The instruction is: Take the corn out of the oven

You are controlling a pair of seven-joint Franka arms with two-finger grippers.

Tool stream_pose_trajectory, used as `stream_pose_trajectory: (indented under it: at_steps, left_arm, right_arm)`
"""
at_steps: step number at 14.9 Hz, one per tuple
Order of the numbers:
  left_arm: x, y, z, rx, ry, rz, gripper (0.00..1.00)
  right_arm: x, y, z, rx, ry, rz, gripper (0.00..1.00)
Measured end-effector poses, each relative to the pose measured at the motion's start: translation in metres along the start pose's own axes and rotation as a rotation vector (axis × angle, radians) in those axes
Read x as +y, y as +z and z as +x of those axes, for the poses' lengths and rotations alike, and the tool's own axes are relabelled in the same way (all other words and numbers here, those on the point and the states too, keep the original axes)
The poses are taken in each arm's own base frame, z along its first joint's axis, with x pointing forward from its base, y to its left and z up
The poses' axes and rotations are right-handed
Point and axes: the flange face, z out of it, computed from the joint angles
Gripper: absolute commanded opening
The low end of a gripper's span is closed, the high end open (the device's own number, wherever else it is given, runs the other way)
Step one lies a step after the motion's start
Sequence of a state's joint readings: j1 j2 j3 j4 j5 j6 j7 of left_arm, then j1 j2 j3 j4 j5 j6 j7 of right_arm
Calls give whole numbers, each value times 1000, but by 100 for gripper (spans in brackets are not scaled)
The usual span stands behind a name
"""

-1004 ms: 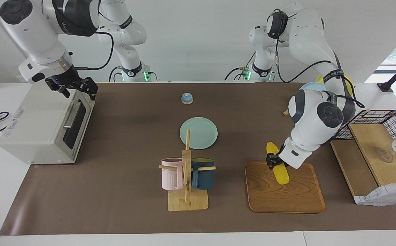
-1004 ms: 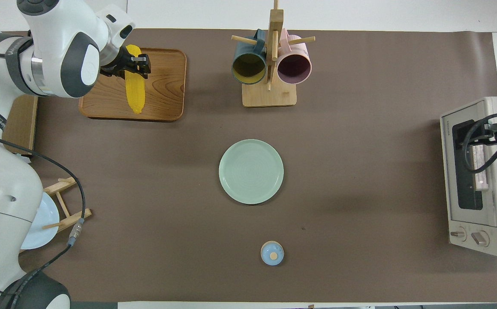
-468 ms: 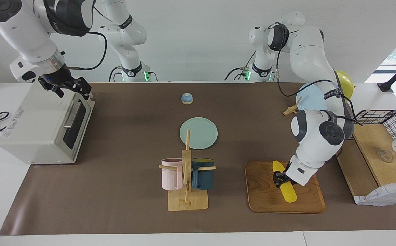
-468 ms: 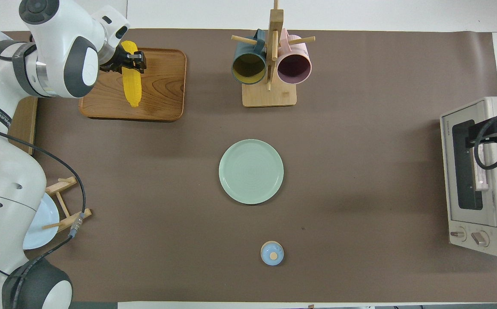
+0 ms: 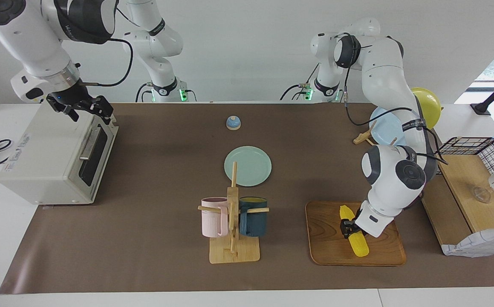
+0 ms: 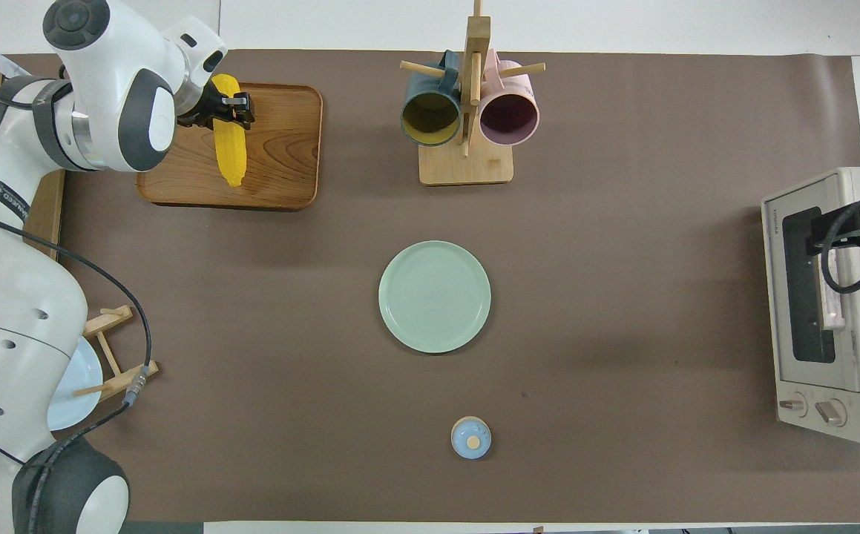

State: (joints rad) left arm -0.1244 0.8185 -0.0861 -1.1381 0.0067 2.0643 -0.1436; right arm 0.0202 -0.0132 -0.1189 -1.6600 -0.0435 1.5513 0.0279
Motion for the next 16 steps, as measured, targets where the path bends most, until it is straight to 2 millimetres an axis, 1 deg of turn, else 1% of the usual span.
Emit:
stream_pose_trajectory:
  at_steps: [2,3,4,8,10,12,14,16]
  left_arm:
    - [0,0,0,1,1,1,0]
    - [-1,0,0,2,3,3,33]
    - [-1,0,0,2,8,6,99]
    - [-1,-1,0,2,15,12,100]
    - [-2,-7,0,-10,14,14,100]
    - [-1,-28,0,-18,15,16,100]
    - [2,-60,-5,-21,17,19,100]
    - [3,-94,-16,-23,18,25,100]
  right_arm:
    - [0,-2,0,3,-1,0,100]
    - [-1,-2,0,4,-1,0,100]
    - [-1,-3,0,4,-3,0,100]
    - [-4,-5,-1,6,-7,0,100]
    - [-4,-6,-1,8,-7,0,100]
    - [-4,-6,-1,8,-7,0,100]
    - [-4,-6,-1,9,-7,0,100]
    - [-4,-6,-1,9,-7,0,100]
